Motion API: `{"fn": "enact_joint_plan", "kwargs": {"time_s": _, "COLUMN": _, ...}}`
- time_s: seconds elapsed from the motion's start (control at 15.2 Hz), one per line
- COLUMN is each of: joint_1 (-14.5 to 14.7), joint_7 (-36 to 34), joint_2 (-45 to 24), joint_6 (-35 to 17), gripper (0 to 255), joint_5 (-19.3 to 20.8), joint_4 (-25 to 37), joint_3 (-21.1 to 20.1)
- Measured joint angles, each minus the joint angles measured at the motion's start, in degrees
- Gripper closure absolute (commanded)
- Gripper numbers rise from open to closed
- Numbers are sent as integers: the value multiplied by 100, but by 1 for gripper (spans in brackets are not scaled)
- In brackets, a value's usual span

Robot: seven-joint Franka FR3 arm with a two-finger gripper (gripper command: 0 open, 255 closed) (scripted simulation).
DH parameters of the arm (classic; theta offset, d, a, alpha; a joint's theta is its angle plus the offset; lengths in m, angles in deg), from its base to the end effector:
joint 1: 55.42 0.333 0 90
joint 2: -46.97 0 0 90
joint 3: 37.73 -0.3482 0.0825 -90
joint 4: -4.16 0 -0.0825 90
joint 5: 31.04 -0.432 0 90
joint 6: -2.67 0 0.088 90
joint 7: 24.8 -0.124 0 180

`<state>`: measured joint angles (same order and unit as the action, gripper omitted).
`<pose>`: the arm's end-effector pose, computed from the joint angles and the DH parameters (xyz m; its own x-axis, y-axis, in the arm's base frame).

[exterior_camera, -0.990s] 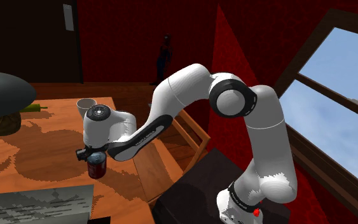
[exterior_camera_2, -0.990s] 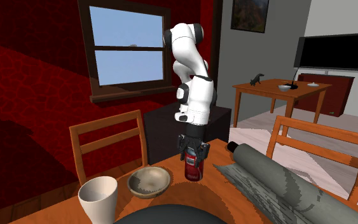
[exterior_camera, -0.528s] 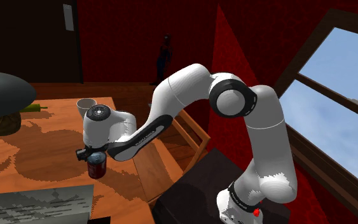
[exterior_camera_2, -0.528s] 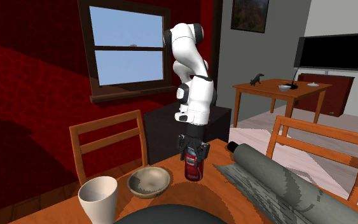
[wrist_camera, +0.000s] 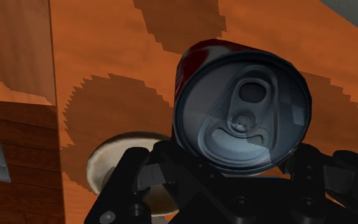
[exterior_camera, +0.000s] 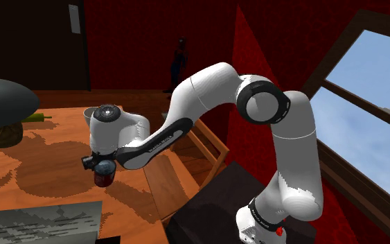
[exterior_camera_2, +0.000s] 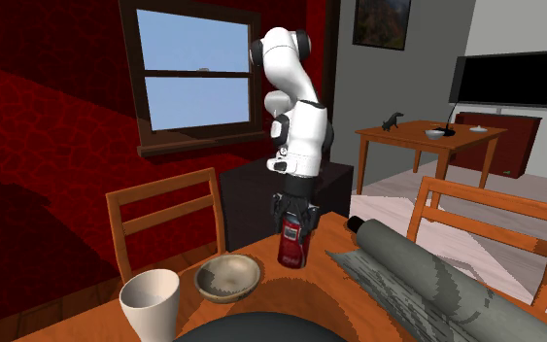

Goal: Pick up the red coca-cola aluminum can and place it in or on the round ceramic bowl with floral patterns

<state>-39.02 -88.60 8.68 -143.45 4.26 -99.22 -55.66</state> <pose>0.5971 0.3932 0.1708 0.9693 -0.0934 0.2276 -0.0972 -0.9952 0.0056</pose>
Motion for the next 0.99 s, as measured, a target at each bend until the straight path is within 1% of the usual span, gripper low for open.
{"fn": "enact_joint_plan", "kwargs": {"time_s": 0.99, "joint_1": -279, "joint_7": 461, "joint_2": 788, "joint_6": 694, "gripper": 255, "joint_5": -525, "joint_4": -58, "joint_3": -404}}
